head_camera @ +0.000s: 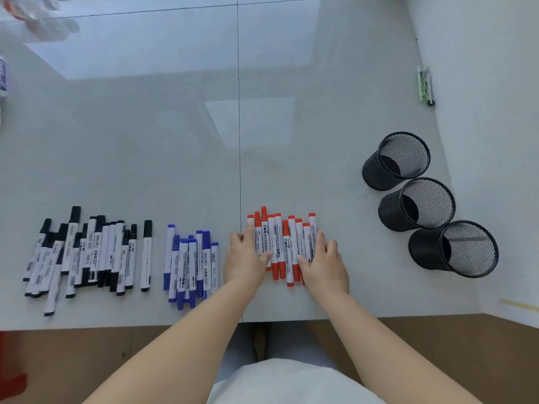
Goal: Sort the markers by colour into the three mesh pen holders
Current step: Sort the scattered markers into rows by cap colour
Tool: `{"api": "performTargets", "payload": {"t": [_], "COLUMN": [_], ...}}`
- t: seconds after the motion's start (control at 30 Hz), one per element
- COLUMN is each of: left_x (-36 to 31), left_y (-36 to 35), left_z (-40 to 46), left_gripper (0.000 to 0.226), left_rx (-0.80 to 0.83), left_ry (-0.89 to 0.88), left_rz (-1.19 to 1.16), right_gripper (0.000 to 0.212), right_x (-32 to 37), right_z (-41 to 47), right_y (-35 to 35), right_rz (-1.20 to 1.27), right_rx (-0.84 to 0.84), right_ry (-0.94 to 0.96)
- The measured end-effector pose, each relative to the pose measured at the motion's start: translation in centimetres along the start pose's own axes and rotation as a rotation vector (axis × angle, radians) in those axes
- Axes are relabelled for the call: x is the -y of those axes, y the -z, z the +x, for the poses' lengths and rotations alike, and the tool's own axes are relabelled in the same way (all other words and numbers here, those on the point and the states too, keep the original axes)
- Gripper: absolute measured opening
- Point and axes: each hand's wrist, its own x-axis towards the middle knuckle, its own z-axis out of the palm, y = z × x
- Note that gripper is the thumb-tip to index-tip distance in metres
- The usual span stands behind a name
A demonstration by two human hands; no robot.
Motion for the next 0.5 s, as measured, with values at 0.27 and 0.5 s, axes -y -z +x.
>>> {"api": "performTargets", "payload": {"t": [0.27, 0.5], "left_x": [1.7, 1.2], "left_y": [-0.6, 0.2], "left_z": [-2.3, -2.4], "left_gripper": [0.083, 0.075], "left_rx": [0.026, -0.027], "left_ry": [-0.009, -0.035], "left_rz": [0.018, 0.036], "right_gripper": [0.075, 0.064], "right_x": [-0.2, -0.4], "right_z": [-1.9, -1.7], "right_y": [-1.3, -0.1], "right_rz": [-0.031, -0.026], "right_rx": [0.002, -0.016], "right_ry": [-0.016, 0.002]}}
